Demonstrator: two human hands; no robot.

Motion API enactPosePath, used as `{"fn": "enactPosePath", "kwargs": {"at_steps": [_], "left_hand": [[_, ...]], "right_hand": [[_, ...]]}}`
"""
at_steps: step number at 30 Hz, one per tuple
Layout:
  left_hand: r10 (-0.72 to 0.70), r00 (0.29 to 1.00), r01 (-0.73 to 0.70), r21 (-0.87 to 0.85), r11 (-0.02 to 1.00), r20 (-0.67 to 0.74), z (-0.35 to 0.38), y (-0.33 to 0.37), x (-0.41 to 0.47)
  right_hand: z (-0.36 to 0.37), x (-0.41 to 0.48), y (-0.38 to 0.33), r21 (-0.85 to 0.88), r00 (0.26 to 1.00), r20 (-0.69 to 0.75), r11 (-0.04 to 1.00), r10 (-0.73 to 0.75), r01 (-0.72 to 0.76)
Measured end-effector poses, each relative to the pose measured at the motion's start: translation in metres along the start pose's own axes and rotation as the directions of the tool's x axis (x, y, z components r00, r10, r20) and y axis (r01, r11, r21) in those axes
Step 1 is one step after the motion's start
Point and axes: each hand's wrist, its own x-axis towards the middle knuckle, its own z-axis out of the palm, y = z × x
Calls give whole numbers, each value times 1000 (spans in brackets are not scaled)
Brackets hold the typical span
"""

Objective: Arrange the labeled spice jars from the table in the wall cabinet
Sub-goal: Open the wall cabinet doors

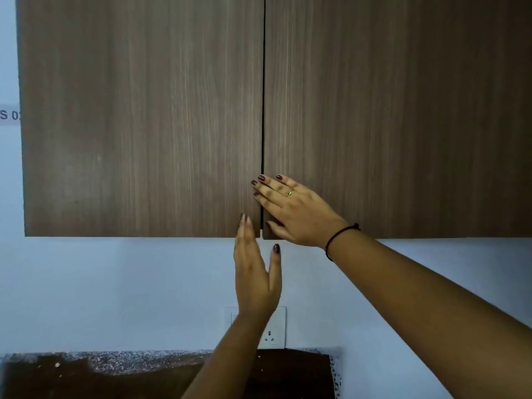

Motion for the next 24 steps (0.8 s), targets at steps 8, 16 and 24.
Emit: {"fn": "enactPosePath", "kwargs": {"at_steps": [8, 16, 24], "left_hand": [[-691, 723, 587, -541, 602, 17, 4, -4, -14], [-641, 387, 759, -623, -186, 662, -6, 1, 4], [-461, 455, 698, -626, -346, 762, -24, 12, 9]], "right_hand": [[-3, 1, 0, -75, 997, 32, 995, -67, 69], [-5, 18, -5, -22, 992, -63, 994, -112, 111], [-13, 30, -13, 59, 982, -187, 997, -35, 47]]}}
